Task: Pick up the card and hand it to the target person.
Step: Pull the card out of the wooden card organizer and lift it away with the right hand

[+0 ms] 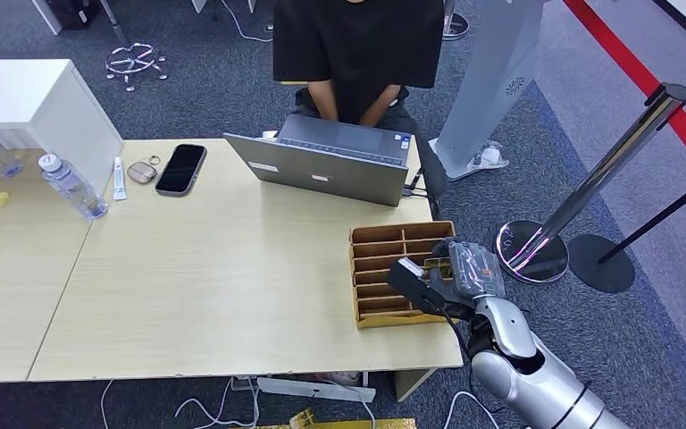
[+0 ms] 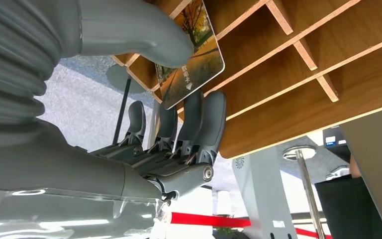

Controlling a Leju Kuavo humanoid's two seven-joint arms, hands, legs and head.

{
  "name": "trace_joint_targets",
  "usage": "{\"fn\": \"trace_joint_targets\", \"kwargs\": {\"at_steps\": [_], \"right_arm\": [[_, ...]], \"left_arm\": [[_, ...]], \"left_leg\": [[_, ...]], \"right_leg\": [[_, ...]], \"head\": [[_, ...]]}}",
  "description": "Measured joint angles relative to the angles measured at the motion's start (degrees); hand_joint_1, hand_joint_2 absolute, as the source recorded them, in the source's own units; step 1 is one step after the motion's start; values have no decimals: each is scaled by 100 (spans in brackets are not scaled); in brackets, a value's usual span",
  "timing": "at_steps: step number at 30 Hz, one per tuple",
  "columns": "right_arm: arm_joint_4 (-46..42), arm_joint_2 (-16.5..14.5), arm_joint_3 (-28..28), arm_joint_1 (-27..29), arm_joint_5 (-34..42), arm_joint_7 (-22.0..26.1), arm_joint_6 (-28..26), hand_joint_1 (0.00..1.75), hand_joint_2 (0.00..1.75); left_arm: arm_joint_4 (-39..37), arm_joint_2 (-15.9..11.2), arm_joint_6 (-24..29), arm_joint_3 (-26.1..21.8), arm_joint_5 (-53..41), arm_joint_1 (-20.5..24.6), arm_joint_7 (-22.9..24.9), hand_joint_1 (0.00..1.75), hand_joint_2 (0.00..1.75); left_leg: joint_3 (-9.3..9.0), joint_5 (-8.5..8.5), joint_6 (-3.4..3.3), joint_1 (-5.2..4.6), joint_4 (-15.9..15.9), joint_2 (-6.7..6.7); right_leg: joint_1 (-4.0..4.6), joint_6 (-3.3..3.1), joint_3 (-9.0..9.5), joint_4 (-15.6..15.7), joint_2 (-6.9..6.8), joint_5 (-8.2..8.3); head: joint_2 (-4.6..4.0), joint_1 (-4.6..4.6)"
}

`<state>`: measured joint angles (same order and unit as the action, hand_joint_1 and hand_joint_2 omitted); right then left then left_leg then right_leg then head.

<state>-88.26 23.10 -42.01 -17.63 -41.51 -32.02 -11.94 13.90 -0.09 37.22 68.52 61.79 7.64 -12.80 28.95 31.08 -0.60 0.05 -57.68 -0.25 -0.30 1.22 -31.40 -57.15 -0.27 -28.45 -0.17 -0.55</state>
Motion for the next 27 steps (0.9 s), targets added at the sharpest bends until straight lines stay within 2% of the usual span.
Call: {"fn": "trace_joint_targets", "kwargs": {"at_steps": [27], "right_arm": [[52, 0, -101, -65, 8, -32, 63, 99, 175]], "left_arm": [[0, 0, 0, -7, 2, -2, -34, 0, 0]], "left_leg": [[0, 0, 0, 0, 0, 0]], "right_leg": [[0, 0, 0, 0, 0, 0]], "head": [[0, 0]]}}
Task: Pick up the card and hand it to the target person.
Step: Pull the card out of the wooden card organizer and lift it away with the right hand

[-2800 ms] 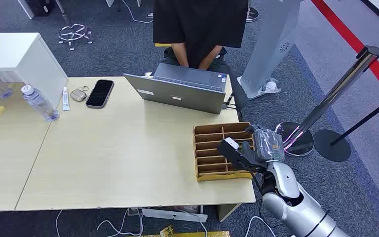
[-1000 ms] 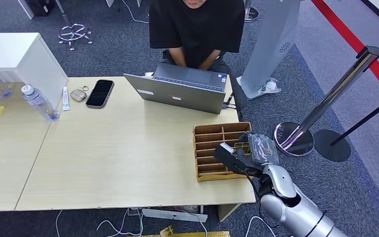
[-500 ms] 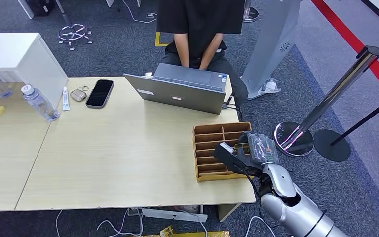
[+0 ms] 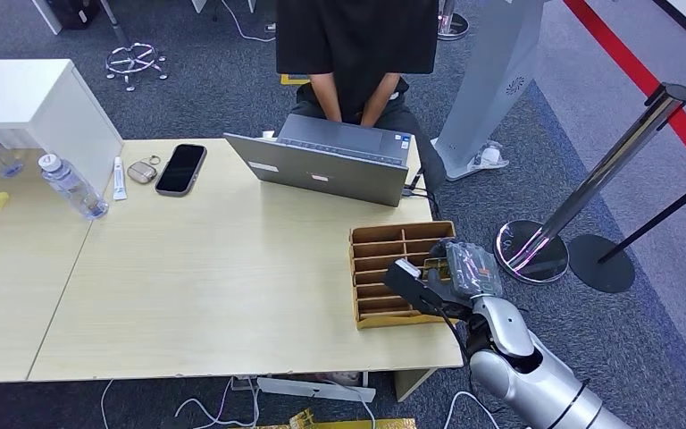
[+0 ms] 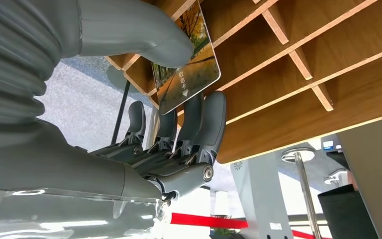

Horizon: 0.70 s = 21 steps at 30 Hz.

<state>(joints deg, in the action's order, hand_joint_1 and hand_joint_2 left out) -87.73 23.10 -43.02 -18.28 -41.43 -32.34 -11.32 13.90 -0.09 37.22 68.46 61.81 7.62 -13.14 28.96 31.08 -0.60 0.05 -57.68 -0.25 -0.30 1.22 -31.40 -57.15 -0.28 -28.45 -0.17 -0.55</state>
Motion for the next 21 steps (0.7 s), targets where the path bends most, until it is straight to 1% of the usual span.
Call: {"fn": "trace_joint_targets", "kwargs": {"at_steps": [6, 10, 14, 21], "right_arm": [[0, 0, -14, -4, 5, -10, 12, 99, 175], [0, 0, -34, -4, 8, -10, 13, 103, 175], [0, 0, -45, -8, 8, -42, 37, 127, 175], [0, 0, -50, -32, 7, -138, 98, 143, 175]], "left_arm": [[0, 0, 0, 0, -1, 0, 0, 0, 0], [0, 0, 0, 0, -1, 0, 0, 0, 0], [0, 0, 0, 0, -1, 0, 5, 0, 0], [0, 0, 0, -2, -2, 0, 22, 0, 0]], "left_leg": [[0, 0, 0, 0, 0, 0], [0, 0, 0, 0, 0, 0], [0, 0, 0, 0, 0, 0], [-1, 0, 0, 0, 0, 0]], "right_leg": [[0, 0, 0, 0, 0, 0], [0, 0, 0, 0, 0, 0], [0, 0, 0, 0, 0, 0], [0, 0, 0, 0, 0, 0]], "head": [[0, 0], [0, 0], [0, 0], [0, 0]]}}
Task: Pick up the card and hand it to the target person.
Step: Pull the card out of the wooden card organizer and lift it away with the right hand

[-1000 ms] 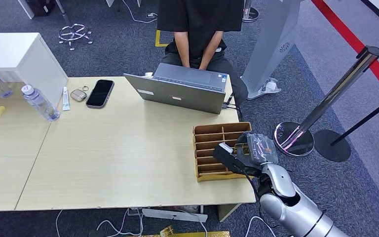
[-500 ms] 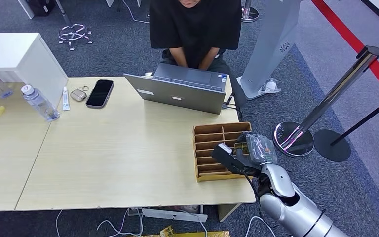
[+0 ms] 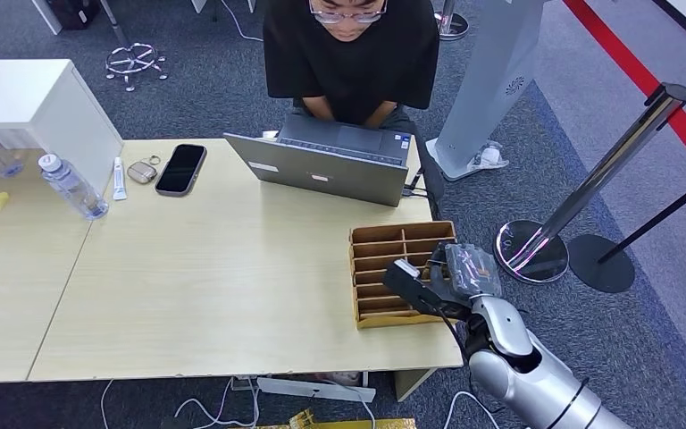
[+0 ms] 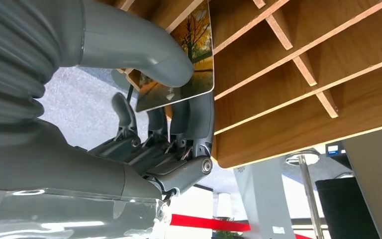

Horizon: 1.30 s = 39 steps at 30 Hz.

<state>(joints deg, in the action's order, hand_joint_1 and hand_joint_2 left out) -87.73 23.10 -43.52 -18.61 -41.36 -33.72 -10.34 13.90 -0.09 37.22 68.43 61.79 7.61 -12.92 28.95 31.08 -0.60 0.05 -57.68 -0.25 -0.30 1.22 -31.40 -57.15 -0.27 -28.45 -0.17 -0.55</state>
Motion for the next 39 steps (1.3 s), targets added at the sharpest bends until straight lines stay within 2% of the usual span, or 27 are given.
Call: {"fn": "trace_joint_targets", "kwargs": {"at_steps": [11, 16, 23, 26, 33, 39], "right_arm": [[0, 0, -49, -74, -8, -54, 115, 147, 175], [0, 2, -80, -107, -13, -44, 108, 161, 175], [-36, 5, -89, -143, -82, 103, 17, 150, 175], [-123, 23, -88, -156, -90, 228, -80, 142, 175], [-432, 84, -75, -190, 255, 736, -302, 155, 175], [-734, 174, -1, -222, 338, 992, -515, 148, 175]], "left_arm": [[0, 0, 0, -47, -8, 0, -5, 0, 0], [0, 0, 0, -106, -14, -1, -22, 0, 0], [0, 0, 0, -141, -30, -5, -39, 0, 0], [0, 0, 0, -142, -38, -8, -47, 0, 0], [0, -2, 0, -144, -88, -30, -103, 0, 0], [0, -7, -2, -144, -101, -35, -144, 0, 0]], "left_leg": [[-2, 0, 0, 0, 0, 0], [-2, 0, 0, 0, 0, 1], [-1, 0, 0, 0, 0, 0], [-1, 0, 0, 0, 0, 0], [-1, 0, 0, 0, 0, 0], [-2, 0, 0, 0, 0, 0]], "right_leg": [[0, 0, 1, 0, 0, 0], [0, 0, 1, 0, 0, 0], [0, 0, 1, 0, 0, 0], [0, 0, 0, 0, 0, 0], [0, 0, 0, 0, 0, 0], [0, 0, 0, 0, 0, 0]], "head": [[0, 0], [0, 0], [0, 0], [0, 1], [0, 0], [0, 0]]}}
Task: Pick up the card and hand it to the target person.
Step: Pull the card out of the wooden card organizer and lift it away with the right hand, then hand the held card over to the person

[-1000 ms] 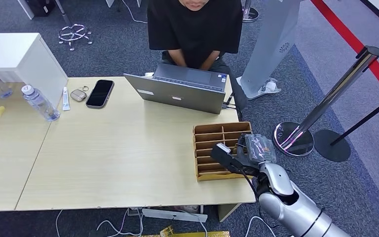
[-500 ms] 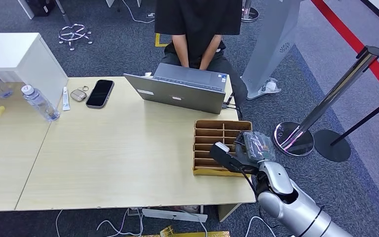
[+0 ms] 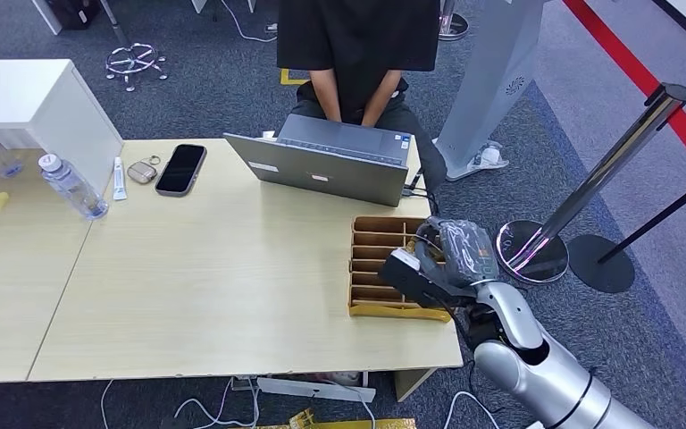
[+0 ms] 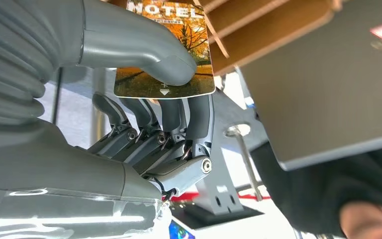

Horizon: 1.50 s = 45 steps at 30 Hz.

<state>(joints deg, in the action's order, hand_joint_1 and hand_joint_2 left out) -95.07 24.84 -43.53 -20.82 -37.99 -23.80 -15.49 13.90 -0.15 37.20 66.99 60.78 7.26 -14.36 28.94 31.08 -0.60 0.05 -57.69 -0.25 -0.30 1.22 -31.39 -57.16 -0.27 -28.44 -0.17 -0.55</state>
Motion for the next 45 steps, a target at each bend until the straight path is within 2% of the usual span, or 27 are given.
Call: {"fn": "trace_joint_targets", "kwargs": {"at_steps": [7, 13, 20, 24, 29, 35, 37, 45], "right_arm": [[-222, 62, 150, -72, -236, 43, -319, 134, 175], [-187, 65, 259, -317, -524, -52, -391, 134, 175], [105, 34, 258, -665, -434, 77, -446, 137, 175], [405, -31, 251, -835, -291, 184, -490, 136, 175], [1020, -183, 246, -1227, 182, 553, -557, 144, 175], [1590, -319, 246, -1594, 429, 752, -712, 120, 175], [1766, -365, 248, -1717, 464, 807, -785, 117, 175], [2426, -607, 227, -2260, 120, 812, -1006, 129, 175]], "left_arm": [[0, 0, 0, 0, -25, -2, 6, 0, 0], [0, 2, -4, 2, -106, -3, 38, 0, 0], [0, 7, -10, 4, -163, 0, 43, 0, 0], [0, 10, -14, 4, -226, 7, 65, 0, 0], [0, 19, -24, 10, -320, 62, 143, 0, 0], [0, 21, -32, 19, -382, 93, 200, 0, 0], [0, 23, -39, 22, -417, 108, 227, 0, 0], [0, 70, -60, 28, -535, 179, 334, 0, 0]], "left_leg": [[1, 0, 0, 0, 0, 0], [1, 0, 0, 0, 0, 1], [3, 0, 0, 0, 0, -1], [6, 0, 0, 0, 1, -1], [7, -1, 0, 0, 0, -4], [8, -1, -1, 1, 0, -5], [9, -1, -1, 1, 0, -5], [8, -1, -1, 1, 0, -5]], "right_leg": [[0, 0, 0, 0, 0, 0], [0, 0, 0, 0, 0, 0], [0, 0, 0, -1, -1, 0], [0, 0, -2, -1, -2, 0], [0, 0, -3, -1, -5, 0], [0, 0, -4, -2, -4, 0], [0, 0, -4, -2, -4, 0], [0, 0, -3, -3, -5, 0]], "head": [[0, 0], [0, 0], [0, 0], [0, 0], [0, -1], [0, -1], [0, 0], [0, 0]]}}
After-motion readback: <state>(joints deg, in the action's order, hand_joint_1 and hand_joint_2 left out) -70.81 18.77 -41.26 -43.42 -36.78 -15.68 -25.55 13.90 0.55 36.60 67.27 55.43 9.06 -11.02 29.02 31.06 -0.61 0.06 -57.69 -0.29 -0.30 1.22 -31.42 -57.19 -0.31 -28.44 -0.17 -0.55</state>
